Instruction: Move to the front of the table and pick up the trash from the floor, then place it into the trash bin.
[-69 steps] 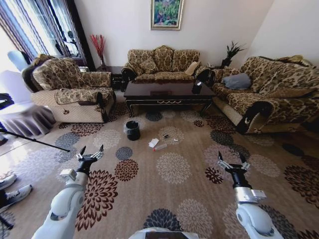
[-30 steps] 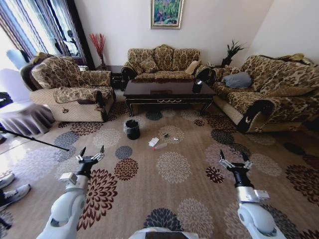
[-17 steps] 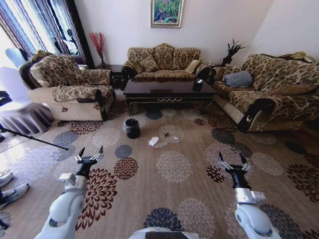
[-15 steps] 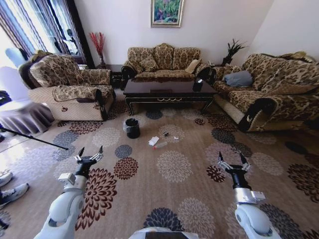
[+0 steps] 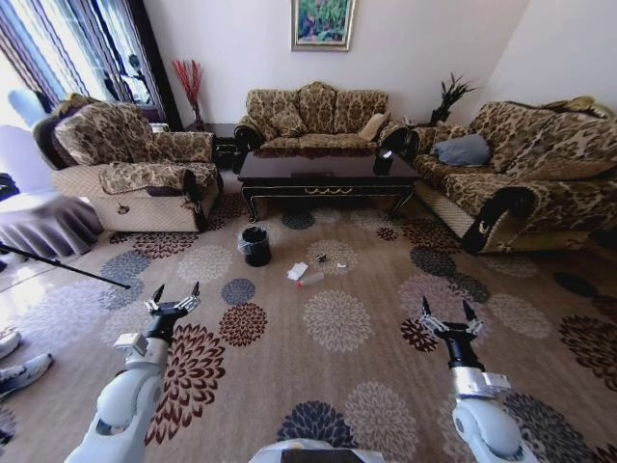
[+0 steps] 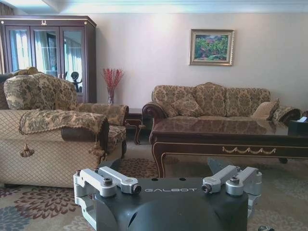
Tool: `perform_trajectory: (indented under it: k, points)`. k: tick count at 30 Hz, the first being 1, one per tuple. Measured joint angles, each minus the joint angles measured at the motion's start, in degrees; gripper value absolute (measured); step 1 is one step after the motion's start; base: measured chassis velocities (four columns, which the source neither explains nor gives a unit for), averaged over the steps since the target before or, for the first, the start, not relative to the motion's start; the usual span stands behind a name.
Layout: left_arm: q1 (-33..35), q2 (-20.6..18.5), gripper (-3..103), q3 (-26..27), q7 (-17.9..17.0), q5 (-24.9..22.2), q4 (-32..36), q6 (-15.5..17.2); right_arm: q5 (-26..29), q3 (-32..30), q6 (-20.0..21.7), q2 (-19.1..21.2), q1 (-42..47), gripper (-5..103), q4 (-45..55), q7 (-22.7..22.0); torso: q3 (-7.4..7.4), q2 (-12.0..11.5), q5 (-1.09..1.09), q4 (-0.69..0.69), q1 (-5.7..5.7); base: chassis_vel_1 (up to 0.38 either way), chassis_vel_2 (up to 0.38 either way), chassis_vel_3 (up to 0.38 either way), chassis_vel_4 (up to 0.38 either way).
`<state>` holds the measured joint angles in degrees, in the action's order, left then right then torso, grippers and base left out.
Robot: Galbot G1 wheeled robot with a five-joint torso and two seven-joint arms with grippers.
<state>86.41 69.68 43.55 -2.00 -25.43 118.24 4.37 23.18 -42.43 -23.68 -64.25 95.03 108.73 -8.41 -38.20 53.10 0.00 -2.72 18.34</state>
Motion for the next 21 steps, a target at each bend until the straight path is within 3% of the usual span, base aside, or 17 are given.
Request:
perform_trajectory:
  k: [13, 17, 21]
  points:
    - [1.1, -0.2, 100, 0.8, 0.5, 0.2, 2.3, -0.2, 0.2, 0.0, 1.1, 1.9, 0.7, 100, 2.0, 0.3, 2.15, -3.8, 0.01, 0.01, -1.62, 0.0, 0.0, 0.0, 0.0]
    - [1.3, -0.2, 100, 0.9, 0.6, 0.2, 2.8, -0.2, -0.5, -0.8, 1.7, 2.7, 2.6, 100, 3.9, 2.9, 2.73, -4.7, 0.0, 0.0, -2.0, 0.0, 0.0, 0.0, 0.0]
    - [1.4, 0.0, 100, 0.9, 0.7, 0.3, 3.0, -0.1, 2.1, -1.0, 2.5, 3.9, 3.5, 100, 5.7, 7.1, 3.37, -5.8, 0.0, 0.0, -2.46, 0.0, 0.0, 0.0, 0.0]
